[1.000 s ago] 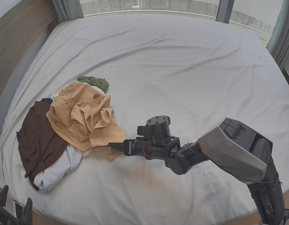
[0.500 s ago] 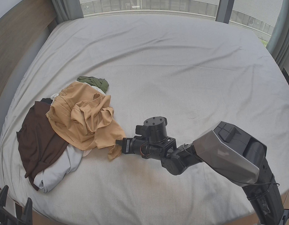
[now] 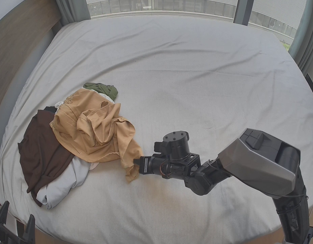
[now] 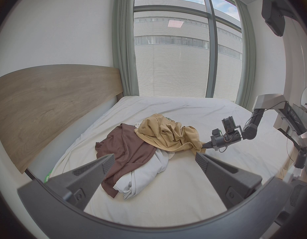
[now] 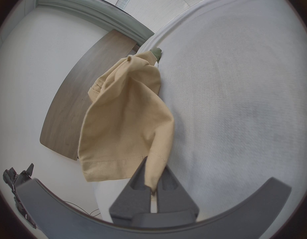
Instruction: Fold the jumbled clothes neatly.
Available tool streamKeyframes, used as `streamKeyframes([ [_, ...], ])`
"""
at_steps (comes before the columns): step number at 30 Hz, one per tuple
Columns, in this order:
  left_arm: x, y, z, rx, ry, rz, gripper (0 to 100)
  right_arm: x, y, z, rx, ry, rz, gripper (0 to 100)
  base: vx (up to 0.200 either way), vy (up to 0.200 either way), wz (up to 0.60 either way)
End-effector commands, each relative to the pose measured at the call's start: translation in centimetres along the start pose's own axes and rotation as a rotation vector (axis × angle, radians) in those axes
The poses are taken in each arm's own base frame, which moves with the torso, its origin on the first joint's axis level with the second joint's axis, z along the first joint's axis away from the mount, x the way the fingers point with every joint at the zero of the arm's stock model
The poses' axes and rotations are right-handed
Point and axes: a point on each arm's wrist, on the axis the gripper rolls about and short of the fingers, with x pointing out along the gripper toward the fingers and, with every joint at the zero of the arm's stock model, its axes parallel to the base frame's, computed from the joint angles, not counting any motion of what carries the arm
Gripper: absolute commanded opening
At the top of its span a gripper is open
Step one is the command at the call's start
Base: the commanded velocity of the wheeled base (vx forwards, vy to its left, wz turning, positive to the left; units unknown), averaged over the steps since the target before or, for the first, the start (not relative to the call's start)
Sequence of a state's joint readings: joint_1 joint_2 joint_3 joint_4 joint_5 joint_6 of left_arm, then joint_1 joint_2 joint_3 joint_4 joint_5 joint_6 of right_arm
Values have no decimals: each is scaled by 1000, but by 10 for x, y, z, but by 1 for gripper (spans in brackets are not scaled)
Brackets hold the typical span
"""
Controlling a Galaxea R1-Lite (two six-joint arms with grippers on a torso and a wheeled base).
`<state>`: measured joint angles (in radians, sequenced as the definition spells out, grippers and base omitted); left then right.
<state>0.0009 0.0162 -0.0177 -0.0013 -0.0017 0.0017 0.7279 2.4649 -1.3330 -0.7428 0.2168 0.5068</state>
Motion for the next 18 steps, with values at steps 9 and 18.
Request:
streamKeyframes([
  [9, 0, 0, -5, 0, 1, 1, 100, -53, 3, 13, -9, -10, -58, 0, 0, 0, 0],
  [18, 0, 0, -5, 0, 1, 1, 100, -70, 1, -12, -7, 37, -66, 0, 0, 0, 0],
])
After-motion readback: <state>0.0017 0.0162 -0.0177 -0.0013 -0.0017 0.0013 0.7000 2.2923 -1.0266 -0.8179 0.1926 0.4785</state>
